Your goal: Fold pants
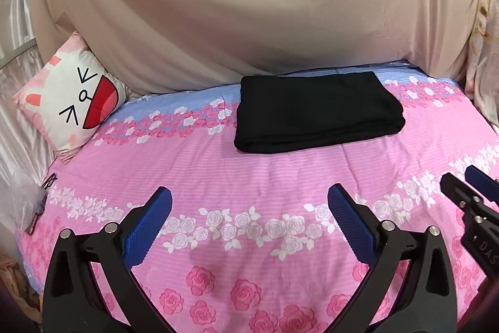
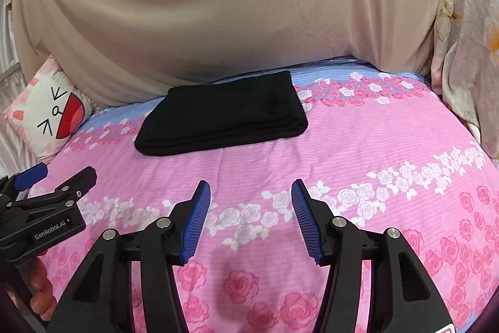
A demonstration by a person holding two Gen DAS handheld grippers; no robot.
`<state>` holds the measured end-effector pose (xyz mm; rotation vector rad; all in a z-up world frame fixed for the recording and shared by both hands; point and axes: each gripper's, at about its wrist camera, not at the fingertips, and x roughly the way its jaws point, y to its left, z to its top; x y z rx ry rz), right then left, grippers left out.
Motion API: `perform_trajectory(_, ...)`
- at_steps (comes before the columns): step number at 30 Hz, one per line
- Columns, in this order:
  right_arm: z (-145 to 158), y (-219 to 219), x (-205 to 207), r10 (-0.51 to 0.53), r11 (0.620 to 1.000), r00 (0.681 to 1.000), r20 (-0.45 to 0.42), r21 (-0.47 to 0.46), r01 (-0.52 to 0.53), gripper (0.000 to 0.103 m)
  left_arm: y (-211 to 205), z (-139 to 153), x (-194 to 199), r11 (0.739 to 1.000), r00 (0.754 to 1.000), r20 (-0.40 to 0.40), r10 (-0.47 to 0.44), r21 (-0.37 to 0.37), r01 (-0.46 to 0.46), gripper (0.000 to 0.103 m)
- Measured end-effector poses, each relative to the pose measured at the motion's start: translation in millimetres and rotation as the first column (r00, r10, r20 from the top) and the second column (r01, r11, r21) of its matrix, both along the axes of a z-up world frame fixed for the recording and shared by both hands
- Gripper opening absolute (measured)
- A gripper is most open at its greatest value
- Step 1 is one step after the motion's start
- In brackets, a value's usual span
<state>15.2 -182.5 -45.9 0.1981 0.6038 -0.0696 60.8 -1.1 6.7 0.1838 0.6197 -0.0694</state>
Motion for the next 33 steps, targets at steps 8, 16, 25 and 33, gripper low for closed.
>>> perform_trajectory(8, 3.2, 15.8, -8.7, 0.026, 1.000, 1.000, 0.012, -0.017, -0.026, 0.056, 7.1, -5.4, -6.8, 1.000, 1.000, -0.029, -0.006, -0.028, 0.005, 0.098)
perform_trajectory(16, -0.1, 24.2, -14.2, 0.026, 0.999, 1.000, 0.006, -0.026, -0.026, 0.057, 15.0, -10.7, -10.5, 0.999, 0.999, -0.037, -0.001, -0.032, 0.000, 0.098)
perform_trajectory(25, -5.4, 28.5, -16.5, 0.030, 0.999, 0.999, -0.010, -0.033, -0.031, 0.058, 20.9, -17.7, -12.0, 1.000, 0.999, -0.048, 0.008, -0.030, -0.009, 0.098)
perform_trajectory(33, -5.5, 30.0, -16.4, 0.032, 0.999, 0.999, -0.012, -0.034, -0.033, 0.058, 23.5, -16.1, -12.6, 0.999, 0.999, -0.038, 0.018, -0.044, -0.020, 0.098)
